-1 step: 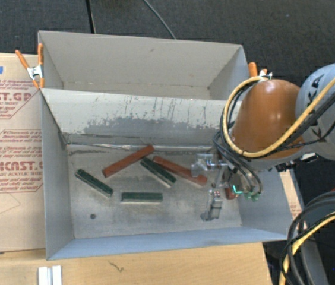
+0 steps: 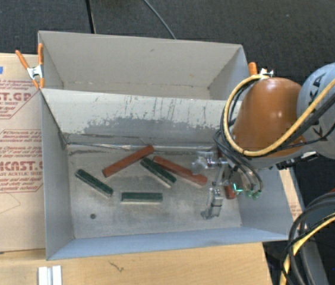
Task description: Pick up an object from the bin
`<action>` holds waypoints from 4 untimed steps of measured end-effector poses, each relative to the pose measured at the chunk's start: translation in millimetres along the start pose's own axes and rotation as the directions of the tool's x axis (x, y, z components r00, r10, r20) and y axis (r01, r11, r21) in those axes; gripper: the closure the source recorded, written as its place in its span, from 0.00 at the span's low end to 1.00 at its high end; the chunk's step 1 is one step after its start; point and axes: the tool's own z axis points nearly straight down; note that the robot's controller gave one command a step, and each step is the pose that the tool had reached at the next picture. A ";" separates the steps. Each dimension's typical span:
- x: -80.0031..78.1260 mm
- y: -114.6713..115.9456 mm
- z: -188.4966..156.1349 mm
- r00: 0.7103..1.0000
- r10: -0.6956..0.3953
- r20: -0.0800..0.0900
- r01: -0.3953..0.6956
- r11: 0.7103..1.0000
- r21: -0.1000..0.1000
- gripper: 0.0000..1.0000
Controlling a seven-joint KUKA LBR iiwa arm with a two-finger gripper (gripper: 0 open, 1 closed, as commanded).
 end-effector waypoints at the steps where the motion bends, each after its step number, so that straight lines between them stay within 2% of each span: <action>1: -36.5 12.9 31.5 0.994 0.108 0.006 -0.108 0.994 -0.001 0.00; 2: -46.2 16.9 43.3 0.991 0.134 0.008 -0.134 0.991 -0.002 0.00; 3: -30.7 2.8 72.2 0.998 0.067 -0.008 -0.067 0.998 0.000 0.00; 4: -47.2 7.3 82.2 0.990 -0.138 0.002 0.138 0.990 0.001 0.00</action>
Offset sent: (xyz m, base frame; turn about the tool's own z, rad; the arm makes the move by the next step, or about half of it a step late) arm 0.0455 0.0130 -0.1188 0.2382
